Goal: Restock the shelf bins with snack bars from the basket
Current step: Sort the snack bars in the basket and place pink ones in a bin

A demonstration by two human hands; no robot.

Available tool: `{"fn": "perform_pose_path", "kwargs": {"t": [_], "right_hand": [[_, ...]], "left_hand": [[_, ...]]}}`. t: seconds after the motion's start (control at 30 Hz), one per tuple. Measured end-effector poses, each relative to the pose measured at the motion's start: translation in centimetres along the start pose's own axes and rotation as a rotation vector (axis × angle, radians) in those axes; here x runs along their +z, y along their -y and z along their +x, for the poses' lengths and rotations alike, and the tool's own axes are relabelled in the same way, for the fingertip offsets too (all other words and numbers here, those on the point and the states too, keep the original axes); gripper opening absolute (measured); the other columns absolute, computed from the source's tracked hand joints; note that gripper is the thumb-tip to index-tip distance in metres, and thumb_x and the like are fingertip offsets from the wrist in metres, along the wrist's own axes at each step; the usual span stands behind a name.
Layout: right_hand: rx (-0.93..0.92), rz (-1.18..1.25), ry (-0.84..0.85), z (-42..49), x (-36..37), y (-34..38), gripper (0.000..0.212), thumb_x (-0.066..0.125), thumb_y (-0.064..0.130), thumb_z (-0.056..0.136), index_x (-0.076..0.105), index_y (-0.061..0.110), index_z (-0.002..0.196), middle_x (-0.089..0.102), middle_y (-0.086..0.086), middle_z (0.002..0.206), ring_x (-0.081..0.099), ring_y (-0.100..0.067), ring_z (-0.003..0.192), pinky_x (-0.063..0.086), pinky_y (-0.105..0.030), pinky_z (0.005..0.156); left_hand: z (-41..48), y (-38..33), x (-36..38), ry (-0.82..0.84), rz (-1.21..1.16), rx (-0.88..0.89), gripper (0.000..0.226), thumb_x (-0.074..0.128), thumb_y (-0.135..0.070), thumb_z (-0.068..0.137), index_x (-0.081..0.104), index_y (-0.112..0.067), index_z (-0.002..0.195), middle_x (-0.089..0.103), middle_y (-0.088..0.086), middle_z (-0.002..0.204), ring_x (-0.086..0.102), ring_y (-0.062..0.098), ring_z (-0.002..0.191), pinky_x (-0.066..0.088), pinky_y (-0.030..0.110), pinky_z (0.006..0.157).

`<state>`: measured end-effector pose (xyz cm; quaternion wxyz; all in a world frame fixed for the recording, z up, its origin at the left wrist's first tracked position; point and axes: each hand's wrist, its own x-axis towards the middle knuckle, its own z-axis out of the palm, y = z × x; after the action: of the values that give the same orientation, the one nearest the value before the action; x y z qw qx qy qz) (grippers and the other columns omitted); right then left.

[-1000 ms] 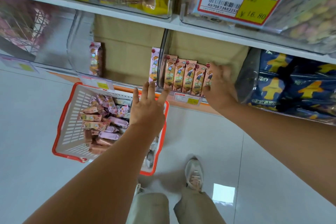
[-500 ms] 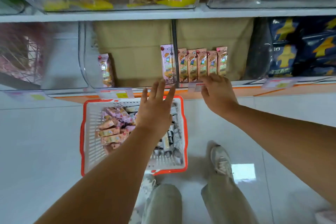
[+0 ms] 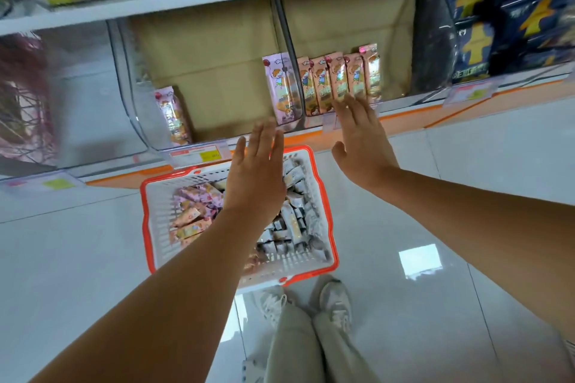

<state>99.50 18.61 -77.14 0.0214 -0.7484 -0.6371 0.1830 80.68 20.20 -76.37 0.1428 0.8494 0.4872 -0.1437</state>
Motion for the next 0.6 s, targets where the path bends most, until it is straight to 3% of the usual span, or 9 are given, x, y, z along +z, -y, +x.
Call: {"fn": "perform_pose_path", "kwargs": {"t": [0.13,0.2,0.3,0.47,0.6], "right_hand": [[-0.04,0.097,-0.011,-1.9,1.0,0.9,0.076,0.053,0.009,0.091,0.011,0.012,0.155,0.003,-0.008,0.163,-0.005,-0.025,0.15,0.019,-0.04,0.119],[-0.095,0.115,-0.011,-2.9,1.5,1.5,0.076,0.054,0.005,0.089,0.015,0.011,0.154,0.004,-0.008,0.162,0.002,-0.026,0.15,0.022,-0.037,0.117],[-0.219,0.126,0.032,-4.0,3.0,2.6,0.07,0.055,0.001,0.085,0.028,0.008,0.15,0.016,-0.011,0.159,0.02,-0.028,0.145,0.026,-0.038,0.115],[-0.275,0.156,0.207,-4.8,7.3,5.6,0.061,0.053,0.005,0.088,0.034,0.01,0.146,0.025,-0.01,0.154,0.031,-0.028,0.136,0.031,-0.04,0.112],[-0.25,0.172,0.342,-4.5,11.1,8.5,0.055,0.048,0.007,0.093,0.035,0.01,0.146,0.036,-0.011,0.146,0.043,-0.025,0.125,0.037,-0.035,0.103]], "left_hand": [[-1.9,0.9,1.3,-0.041,-0.055,-0.037,0.078,0.049,-0.018,0.093,0.002,-0.012,0.155,-0.021,0.011,0.159,-0.018,0.027,0.148,-0.004,0.041,0.119],[-3.0,1.4,2.1,-0.07,-0.088,-0.053,0.079,0.051,-0.014,0.09,0.006,-0.013,0.155,-0.02,0.011,0.16,-0.015,0.027,0.148,-0.005,0.04,0.119],[-4.6,2.2,3.3,-0.116,-0.134,-0.135,0.075,0.055,-0.014,0.087,0.019,-0.011,0.153,-0.003,0.013,0.161,-0.001,0.03,0.149,0.003,0.04,0.12],[-7.4,4.9,7.4,0.002,-0.144,-0.286,0.062,0.052,-0.024,0.091,0.028,-0.017,0.148,0.017,0.011,0.158,0.01,0.03,0.147,0.009,0.044,0.12],[-9.2,8.5,11.3,0.112,-0.101,-0.366,0.061,0.051,-0.032,0.093,0.028,-0.02,0.148,0.017,0.009,0.159,0.008,0.029,0.148,0.01,0.044,0.121]]}}
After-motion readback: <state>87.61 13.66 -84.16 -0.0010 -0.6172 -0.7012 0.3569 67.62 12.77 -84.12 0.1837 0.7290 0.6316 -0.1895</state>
